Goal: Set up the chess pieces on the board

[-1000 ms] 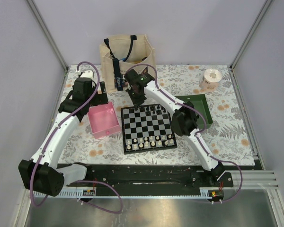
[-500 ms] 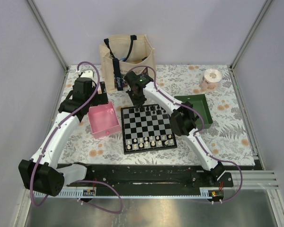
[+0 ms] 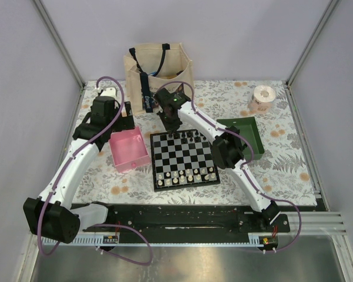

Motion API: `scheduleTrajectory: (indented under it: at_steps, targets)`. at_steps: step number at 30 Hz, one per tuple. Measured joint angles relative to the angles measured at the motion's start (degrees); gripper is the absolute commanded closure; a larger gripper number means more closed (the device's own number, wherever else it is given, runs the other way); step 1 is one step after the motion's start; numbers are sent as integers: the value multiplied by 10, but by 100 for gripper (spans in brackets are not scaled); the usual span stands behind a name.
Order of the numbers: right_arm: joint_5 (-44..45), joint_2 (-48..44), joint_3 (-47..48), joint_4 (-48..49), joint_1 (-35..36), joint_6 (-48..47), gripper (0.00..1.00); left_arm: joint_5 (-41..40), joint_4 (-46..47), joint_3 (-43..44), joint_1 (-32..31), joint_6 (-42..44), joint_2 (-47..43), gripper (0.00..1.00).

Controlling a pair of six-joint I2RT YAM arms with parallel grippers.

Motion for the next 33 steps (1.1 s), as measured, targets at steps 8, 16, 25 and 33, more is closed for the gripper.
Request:
scheduleTrajectory:
  at_steps: [8,16,25,33]
  targets:
    - [3,3,0,2,0,0,88,0,0,0,0,0,0,1]
    - [3,7,0,10,0,0,77,0,0,0,0,0,0,1]
    - [1,7,0,10,0,-2,59,1,0,0,0,0,1,1]
    - [-5,7,16,11,0,-2,49,0,0,0,0,0,1,1]
